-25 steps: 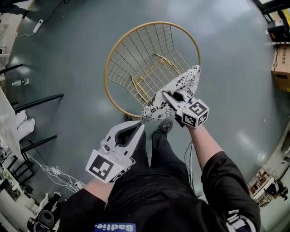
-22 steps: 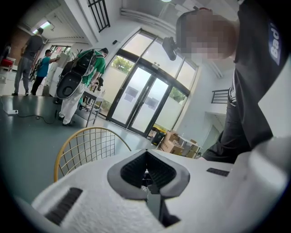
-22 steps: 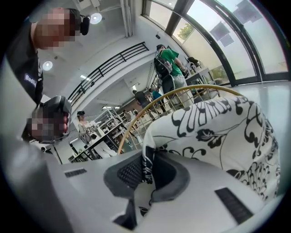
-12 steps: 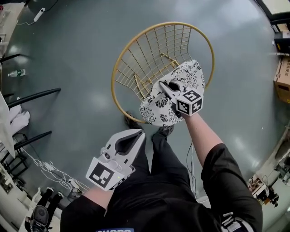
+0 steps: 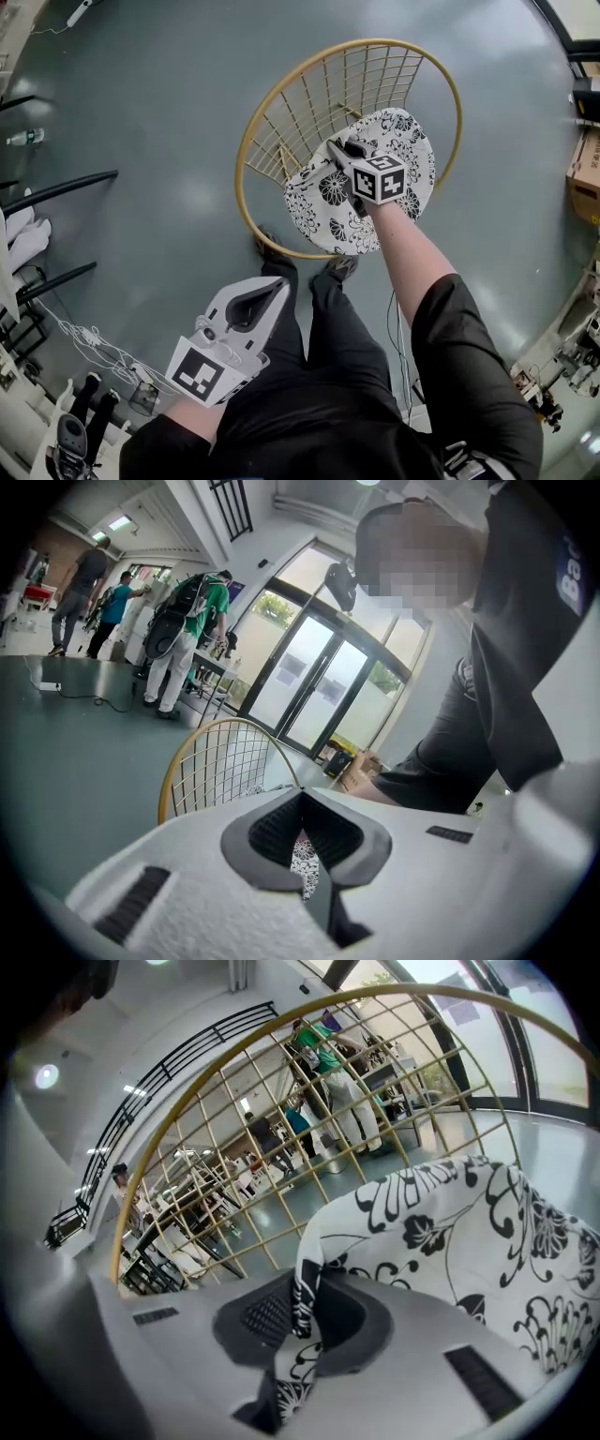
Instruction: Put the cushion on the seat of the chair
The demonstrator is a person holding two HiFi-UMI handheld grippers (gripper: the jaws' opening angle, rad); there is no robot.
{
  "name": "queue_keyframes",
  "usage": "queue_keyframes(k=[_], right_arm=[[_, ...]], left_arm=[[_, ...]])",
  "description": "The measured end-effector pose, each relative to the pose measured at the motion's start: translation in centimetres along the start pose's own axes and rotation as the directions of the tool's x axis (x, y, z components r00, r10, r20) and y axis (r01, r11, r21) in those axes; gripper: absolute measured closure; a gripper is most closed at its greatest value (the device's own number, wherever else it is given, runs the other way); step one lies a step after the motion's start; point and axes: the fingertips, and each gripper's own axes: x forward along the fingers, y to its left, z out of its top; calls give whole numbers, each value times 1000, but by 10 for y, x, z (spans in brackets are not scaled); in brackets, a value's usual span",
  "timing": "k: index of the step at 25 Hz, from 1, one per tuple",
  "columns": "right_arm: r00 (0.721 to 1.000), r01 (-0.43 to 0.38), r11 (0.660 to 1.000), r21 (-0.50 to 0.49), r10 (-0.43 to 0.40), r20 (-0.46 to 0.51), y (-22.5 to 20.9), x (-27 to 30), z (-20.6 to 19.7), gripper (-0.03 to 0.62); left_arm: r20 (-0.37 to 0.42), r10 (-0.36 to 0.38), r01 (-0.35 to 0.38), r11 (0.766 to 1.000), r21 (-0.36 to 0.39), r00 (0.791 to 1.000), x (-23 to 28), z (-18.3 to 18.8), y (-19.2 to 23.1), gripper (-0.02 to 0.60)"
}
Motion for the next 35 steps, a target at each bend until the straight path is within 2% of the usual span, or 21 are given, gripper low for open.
queue_keyframes(k=[9,13,15,20,25,30,35], right_arm=[[998,60,997,40,-59,-38,-3,22,-2,541],[998,38,996,83,-34,-53,4,24,-1,473],[998,22,994,110,-15,-63,8,24,0,389],[998,24,993,115,-17,-62,17,6,12,333],[999,-13,991,132,18,-35,43,-41,21,327],[995,-94,988,122,90,44,98,-120,37,327],[985,-132,989,64,124,123,158,-211,56,327]], left_arm=[[7,13,-13,1000,-13,1000,-18,-6,6,568],[16,14,-14,1000,-6,1000,-25,-2,2,568],[18,17,-17,1000,-7,1000,-29,0,-1,568],[46,23,-24,999,29,999,-38,15,-11,568],[92,1,-8,998,70,996,-39,37,-33,568],[130,-33,19,994,105,991,-37,66,-67,568],[146,-59,39,990,134,988,-46,94,-96,568]])
